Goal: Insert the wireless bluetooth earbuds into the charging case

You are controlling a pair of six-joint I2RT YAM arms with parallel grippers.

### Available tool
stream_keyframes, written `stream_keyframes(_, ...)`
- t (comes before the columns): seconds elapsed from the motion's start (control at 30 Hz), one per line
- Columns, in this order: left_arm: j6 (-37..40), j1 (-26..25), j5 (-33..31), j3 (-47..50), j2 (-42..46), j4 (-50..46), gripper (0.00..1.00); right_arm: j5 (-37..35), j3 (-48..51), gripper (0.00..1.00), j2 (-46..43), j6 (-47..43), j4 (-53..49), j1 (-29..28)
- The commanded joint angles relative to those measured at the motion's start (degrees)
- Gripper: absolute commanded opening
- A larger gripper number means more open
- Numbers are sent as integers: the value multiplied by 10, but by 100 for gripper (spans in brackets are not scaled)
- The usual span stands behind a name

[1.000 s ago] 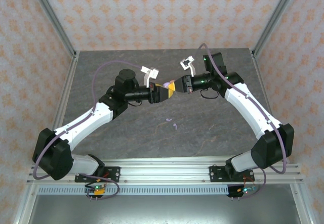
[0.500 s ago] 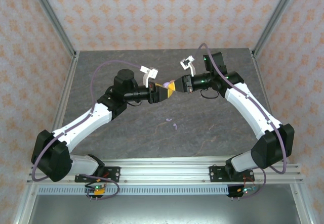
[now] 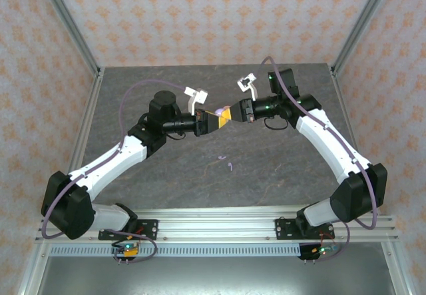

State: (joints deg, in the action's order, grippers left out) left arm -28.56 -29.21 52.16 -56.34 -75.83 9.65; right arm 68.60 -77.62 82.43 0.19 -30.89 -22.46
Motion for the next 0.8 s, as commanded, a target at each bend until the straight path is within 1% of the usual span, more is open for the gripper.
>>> stream_keyframes(0.0, 17, -2, -5, -19, -2, 23, 13, -3, -5, 23, -12, -10, -29, -9)
stream_keyframes(0.1, 35, -2, -18, -23, -2, -4, 10, -41, -5, 33, -19, 0, -28, -9)
stream_keyframes(0.17, 47, -2, -30, -27, -4, -20, 8, -76, -4, 43, -28, 10, -24, -8)
stream_keyframes(0.23, 62, -3, -44, -26, -4, -25, 8, -119, 1, 47, -43, 23, -16, -8)
stream_keyframes(0.3, 75, -4, -48, -15, -3, -6, 8, -161, 6, 51, -55, 35, -12, -8)
stream_keyframes(0.4, 96, -4, -57, -5, -10, 18, 6, -194, 6, 53, -68, 41, -18, -8)
stream_keyframes(0.5, 134, -7, -45, 22, -13, 77, 6, -184, 6, 54, -70, 40, -23, -8)
stream_keyframes(0.6, 180, -16, -74, 30, -11, 80, 4, -164, 4, 54, -68, 34, -30, -9)
stream_keyframes(0.77, 216, -21, -69, 45, -10, 114, 4, -159, 8, 55, -66, 30, -35, -11)
